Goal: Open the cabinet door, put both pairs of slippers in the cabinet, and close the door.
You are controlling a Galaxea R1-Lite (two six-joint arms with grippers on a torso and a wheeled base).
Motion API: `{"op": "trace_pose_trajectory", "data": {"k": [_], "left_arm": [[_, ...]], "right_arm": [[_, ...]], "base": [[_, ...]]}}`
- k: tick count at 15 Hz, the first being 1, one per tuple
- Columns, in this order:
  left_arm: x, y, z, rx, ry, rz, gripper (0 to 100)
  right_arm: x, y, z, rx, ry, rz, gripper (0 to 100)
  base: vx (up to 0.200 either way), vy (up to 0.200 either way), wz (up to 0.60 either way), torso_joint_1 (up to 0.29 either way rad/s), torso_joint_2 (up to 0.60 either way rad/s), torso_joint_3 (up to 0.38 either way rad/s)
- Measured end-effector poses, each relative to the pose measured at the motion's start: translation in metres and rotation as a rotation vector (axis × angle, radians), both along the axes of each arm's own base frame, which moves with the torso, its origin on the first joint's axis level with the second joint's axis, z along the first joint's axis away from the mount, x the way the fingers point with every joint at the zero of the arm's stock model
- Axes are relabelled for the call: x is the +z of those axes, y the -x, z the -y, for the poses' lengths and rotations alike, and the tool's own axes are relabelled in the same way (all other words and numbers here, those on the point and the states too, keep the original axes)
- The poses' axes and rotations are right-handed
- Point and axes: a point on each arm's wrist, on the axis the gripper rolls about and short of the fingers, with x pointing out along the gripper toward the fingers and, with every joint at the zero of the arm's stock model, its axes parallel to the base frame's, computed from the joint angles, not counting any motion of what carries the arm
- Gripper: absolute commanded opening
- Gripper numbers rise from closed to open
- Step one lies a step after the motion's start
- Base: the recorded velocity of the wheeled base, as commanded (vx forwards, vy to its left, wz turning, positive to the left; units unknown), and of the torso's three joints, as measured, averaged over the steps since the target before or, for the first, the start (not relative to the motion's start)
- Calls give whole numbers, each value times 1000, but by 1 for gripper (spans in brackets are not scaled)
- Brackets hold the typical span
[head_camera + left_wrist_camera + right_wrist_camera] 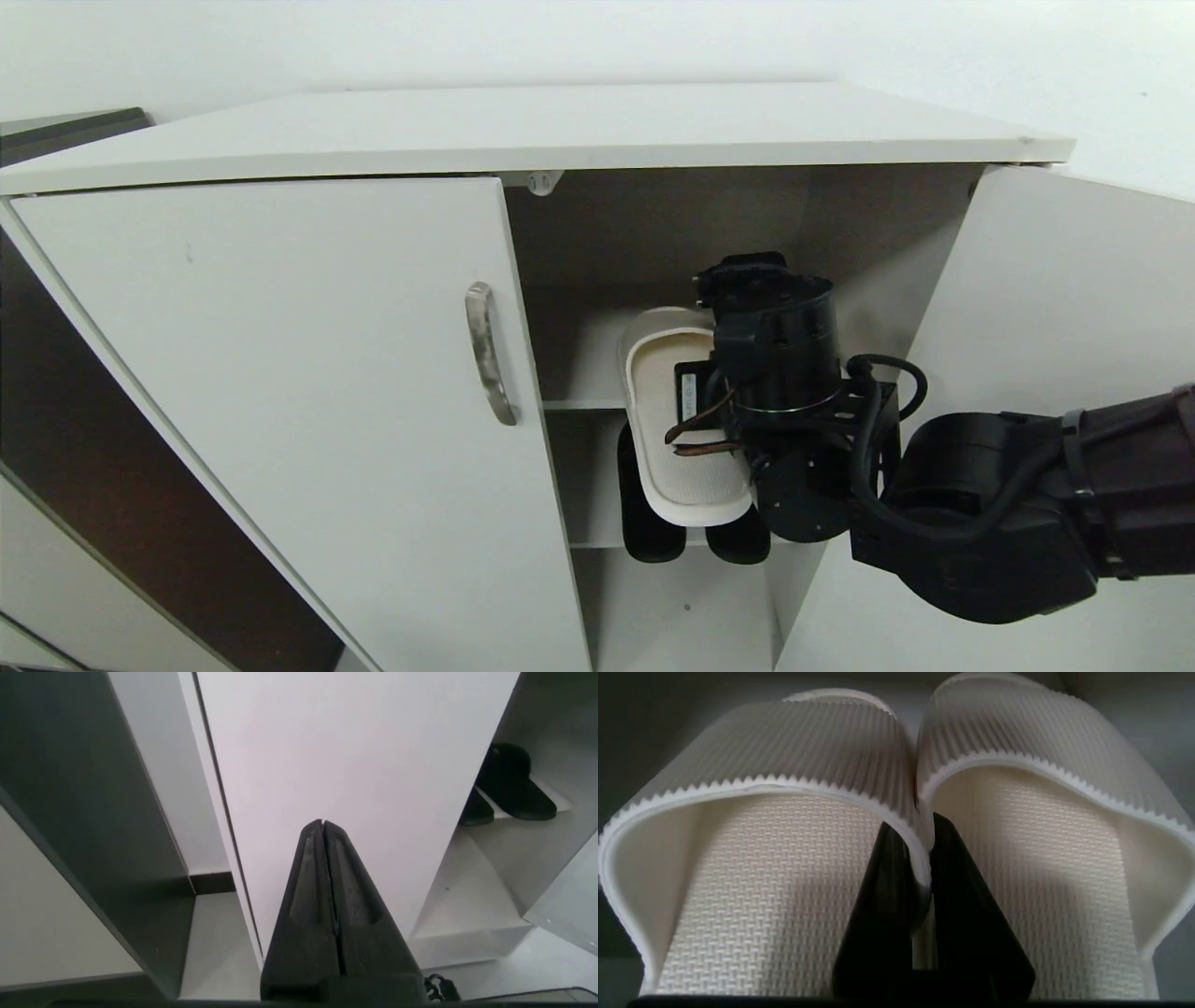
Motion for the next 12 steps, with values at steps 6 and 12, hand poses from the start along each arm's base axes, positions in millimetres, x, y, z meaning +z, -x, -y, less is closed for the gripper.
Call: {"op": "trace_pose_trajectory", "data": {"k": [6,12], "left_arm": [[0,0,0,-1,0,0,0],[0,0,0,-1,1,0,0]], "right_arm": [[5,-26,0,-4,-10,-5,0],[18,-59,-6,-39,-25,4,0]], "base": [[0,0,0,0,0,0],[0,0,0,0,0,0]]}}
